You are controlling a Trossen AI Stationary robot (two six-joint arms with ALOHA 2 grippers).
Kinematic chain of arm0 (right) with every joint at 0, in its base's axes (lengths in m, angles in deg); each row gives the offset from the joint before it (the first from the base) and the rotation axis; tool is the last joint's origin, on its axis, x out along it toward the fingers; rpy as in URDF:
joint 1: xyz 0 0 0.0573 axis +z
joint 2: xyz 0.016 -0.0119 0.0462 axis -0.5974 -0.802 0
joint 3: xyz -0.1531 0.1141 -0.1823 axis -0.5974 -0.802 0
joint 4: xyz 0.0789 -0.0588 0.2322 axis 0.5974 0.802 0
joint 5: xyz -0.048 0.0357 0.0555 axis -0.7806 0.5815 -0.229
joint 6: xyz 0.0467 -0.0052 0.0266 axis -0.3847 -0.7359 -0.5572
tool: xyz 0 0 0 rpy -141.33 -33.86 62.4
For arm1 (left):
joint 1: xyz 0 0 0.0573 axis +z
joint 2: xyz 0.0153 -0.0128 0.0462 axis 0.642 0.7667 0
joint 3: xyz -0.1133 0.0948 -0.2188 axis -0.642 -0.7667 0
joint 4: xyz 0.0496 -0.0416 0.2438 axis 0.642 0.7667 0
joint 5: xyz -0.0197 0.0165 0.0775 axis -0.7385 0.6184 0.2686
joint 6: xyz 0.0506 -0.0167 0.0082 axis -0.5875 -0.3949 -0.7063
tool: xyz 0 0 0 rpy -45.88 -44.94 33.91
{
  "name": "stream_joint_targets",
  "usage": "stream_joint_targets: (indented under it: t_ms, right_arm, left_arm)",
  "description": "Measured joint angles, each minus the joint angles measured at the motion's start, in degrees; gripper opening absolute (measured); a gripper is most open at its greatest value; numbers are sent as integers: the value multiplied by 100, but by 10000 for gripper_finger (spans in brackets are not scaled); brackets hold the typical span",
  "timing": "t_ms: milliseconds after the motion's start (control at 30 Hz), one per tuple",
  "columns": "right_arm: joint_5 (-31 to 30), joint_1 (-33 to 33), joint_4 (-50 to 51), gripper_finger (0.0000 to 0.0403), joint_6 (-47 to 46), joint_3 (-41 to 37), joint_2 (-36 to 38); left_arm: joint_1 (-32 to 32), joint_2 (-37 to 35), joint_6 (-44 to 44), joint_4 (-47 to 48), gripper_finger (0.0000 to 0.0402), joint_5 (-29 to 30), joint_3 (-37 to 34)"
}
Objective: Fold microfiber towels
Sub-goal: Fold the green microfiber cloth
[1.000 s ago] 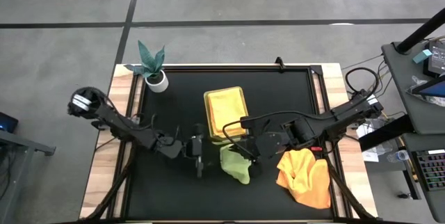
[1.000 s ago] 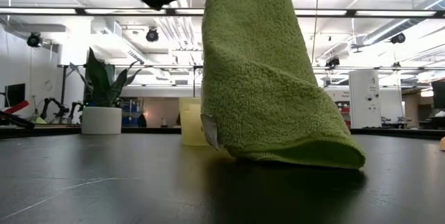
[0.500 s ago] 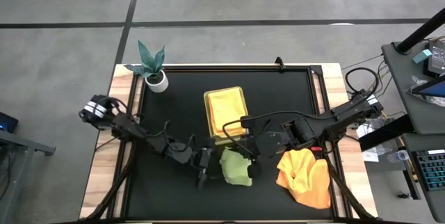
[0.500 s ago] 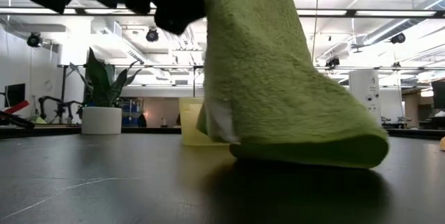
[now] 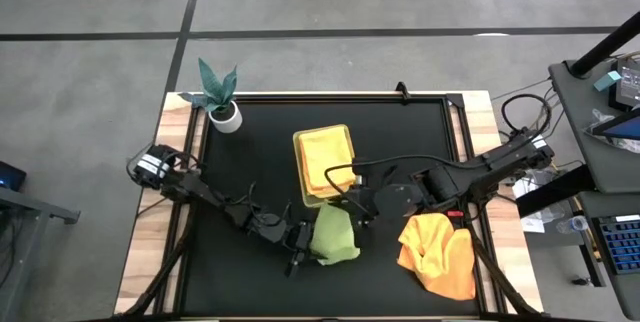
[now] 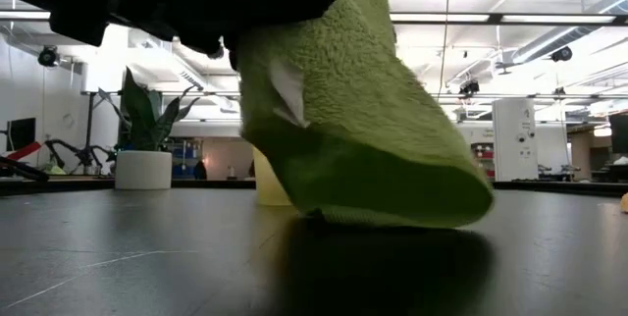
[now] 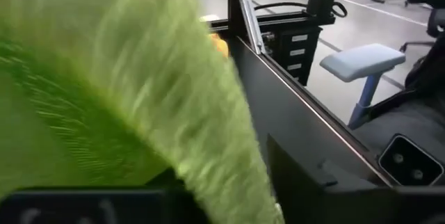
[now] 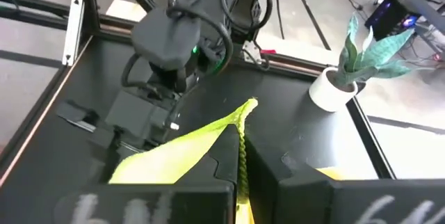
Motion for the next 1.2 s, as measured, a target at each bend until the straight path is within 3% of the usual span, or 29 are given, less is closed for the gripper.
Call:
stream_joint_targets:
  t_ms: [200, 267, 533, 767, 1033, 1200]
  right_arm:
    - [1, 48, 3, 8, -58, 0, 192]
    - [0, 76, 24, 8, -61, 0, 246]
    - [2, 267, 120, 8, -58, 0, 319]
    - [8, 380, 406, 8, -67, 0, 455]
    - [92, 449, 648, 8, -195, 2, 659]
    - [849, 479, 651, 8, -192, 2, 709]
  left_arm:
    - [-7, 13, 294, 192, 16, -64, 0]
    - [-7, 13, 392, 203, 5, -64, -2]
    - [-7, -231, 1032, 875, 0, -61, 25]
    - [-86, -1307, 1799, 2303, 0, -18, 79]
    - [-241, -2467, 2170, 4265, 0, 516, 742]
    - [-283, -2748, 2283, 5359, 0, 516, 1343]
